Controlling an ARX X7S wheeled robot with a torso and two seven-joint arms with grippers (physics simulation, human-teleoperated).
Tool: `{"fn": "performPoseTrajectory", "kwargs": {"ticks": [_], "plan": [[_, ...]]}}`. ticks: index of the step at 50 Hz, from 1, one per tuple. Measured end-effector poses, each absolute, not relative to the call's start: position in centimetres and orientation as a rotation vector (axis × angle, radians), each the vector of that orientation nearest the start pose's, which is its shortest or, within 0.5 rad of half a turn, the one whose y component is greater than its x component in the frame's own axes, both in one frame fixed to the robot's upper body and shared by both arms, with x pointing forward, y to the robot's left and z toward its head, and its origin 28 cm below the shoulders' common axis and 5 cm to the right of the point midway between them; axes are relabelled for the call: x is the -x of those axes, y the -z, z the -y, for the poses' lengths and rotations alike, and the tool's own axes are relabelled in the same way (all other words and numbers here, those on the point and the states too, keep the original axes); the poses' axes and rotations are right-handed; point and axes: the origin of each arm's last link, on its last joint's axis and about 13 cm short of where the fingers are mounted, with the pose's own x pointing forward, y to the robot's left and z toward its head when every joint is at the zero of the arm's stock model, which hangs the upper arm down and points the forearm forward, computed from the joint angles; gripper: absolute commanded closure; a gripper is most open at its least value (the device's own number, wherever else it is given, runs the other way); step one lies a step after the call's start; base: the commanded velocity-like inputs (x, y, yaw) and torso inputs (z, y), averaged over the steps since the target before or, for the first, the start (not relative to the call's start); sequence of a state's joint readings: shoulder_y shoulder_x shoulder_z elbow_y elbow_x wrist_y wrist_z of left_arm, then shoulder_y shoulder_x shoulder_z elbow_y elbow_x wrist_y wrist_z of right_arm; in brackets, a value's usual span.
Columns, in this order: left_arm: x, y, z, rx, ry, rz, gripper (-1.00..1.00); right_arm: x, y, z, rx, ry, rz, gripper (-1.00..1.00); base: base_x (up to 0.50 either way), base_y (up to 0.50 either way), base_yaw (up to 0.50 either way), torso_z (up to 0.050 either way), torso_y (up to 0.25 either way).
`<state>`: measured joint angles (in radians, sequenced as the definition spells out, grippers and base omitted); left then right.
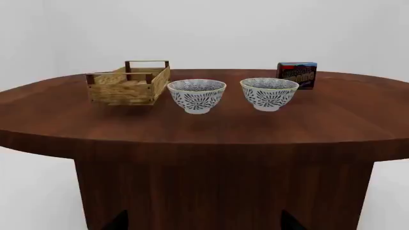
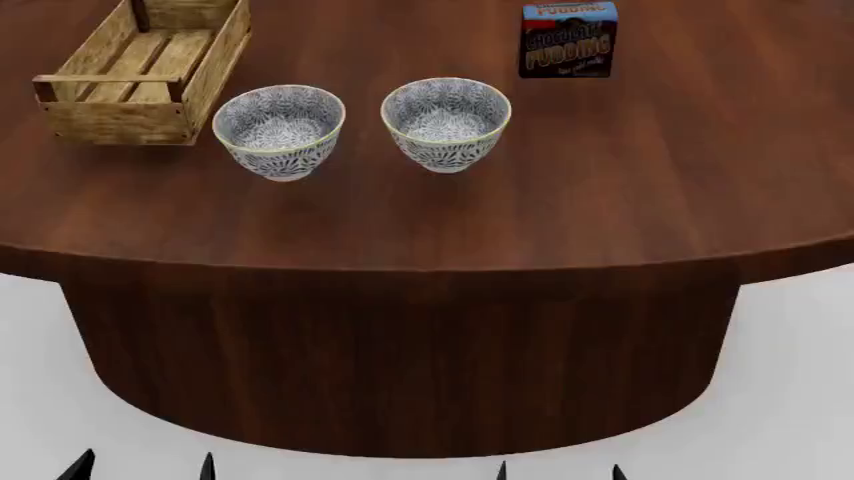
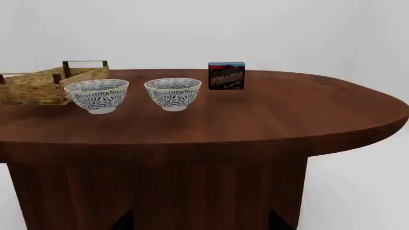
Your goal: Stack the left bowl on the right bowl and place them in the tray.
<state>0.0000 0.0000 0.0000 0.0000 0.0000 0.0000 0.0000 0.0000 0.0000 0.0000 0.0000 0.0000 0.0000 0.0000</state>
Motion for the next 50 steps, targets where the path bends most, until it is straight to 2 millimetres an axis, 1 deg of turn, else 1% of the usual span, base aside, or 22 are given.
{"fn": "performPoseTrajectory", "kwargs": {"ticks": [1,2,20,25,31,41,50], "plan": [[-20.9,-1.5,-20.3,0.012,-0.001,0.012,-1.00,-20.8,-1.4,10.2,-0.003,0.001,0.014,-1.00,0.00,0.00,0.00,0.020,0.000],[-21.0,-1.5,-20.2,0.012,0.000,0.012,-1.00,-20.8,-1.4,10.3,0.001,0.005,0.013,-1.00,0.00,0.00,0.00,0.040,0.000],[-20.9,-1.9,-20.5,-0.008,0.002,0.017,-1.00,-21.0,-1.4,9.7,0.014,0.006,0.005,-1.00,0.00,0.00,0.00,0.050,0.000],[-21.1,-2.4,-20.6,-0.015,-0.004,0.027,-1.00,-21.2,-2.1,9.6,0.047,0.011,0.016,-1.00,0.00,0.00,0.00,0.050,0.000],[-21.9,-4.0,-20.8,-0.018,-0.011,0.054,-1.00,-21.8,-4.2,9.6,0.077,0.012,0.056,-1.00,0.00,0.00,0.00,0.050,0.000],[-23.6,-8.2,-21.1,-0.049,-0.025,0.133,-1.00,-23.1,-9.1,10.0,0.108,0.039,0.153,-1.00,0.00,0.00,0.00,0.050,0.000],[-24.8,-11.5,-21.4,-0.080,-0.044,0.203,-1.00,-23.8,-12.4,10.6,0.116,0.065,0.228,-1.00,0.00,0.00,0.00,0.044,0.000]]}}
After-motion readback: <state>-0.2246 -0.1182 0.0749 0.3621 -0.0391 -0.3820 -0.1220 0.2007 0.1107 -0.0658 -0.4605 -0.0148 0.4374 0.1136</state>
